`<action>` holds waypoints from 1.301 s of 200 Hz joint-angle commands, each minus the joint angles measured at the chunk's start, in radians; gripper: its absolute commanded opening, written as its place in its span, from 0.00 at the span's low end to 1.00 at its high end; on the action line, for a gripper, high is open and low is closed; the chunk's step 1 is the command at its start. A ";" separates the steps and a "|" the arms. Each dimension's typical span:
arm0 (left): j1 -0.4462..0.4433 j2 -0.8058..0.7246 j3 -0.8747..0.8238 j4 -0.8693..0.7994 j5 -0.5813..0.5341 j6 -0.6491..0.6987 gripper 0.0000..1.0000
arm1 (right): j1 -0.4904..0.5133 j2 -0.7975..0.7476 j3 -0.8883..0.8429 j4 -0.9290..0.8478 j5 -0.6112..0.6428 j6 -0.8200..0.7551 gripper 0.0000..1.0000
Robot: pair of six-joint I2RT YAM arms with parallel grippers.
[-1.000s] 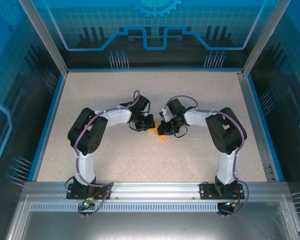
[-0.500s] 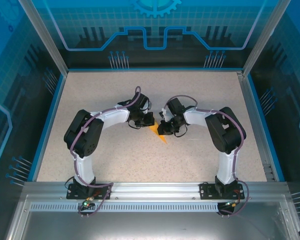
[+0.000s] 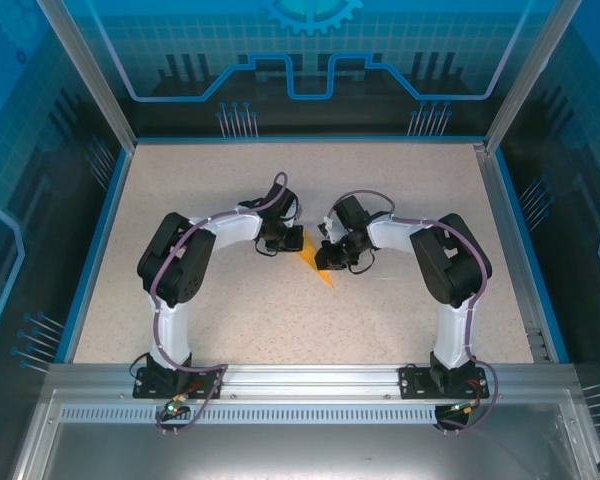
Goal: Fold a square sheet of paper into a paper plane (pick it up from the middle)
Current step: Fold the wing for the fifth time at the center of the table.
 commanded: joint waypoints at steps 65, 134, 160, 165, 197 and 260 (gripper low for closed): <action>0.063 0.060 0.035 -0.023 -0.019 0.047 0.10 | -0.005 0.085 -0.038 -0.109 0.106 -0.024 0.09; 0.177 0.066 -0.042 0.098 0.157 -0.069 0.11 | -0.023 0.092 -0.061 -0.098 0.097 -0.019 0.08; 0.214 0.074 -0.048 0.118 0.158 -0.099 0.12 | -0.025 0.098 -0.064 -0.098 0.096 -0.019 0.08; 0.219 0.077 -0.047 0.119 0.159 -0.102 0.11 | -0.025 0.100 -0.063 -0.098 0.096 -0.020 0.08; 0.224 0.072 -0.010 0.092 0.145 -0.095 0.11 | -0.025 0.105 -0.061 -0.099 0.092 -0.019 0.08; 0.218 -0.092 -0.055 0.115 0.171 -0.121 0.14 | -0.025 0.106 -0.054 -0.104 0.089 -0.019 0.08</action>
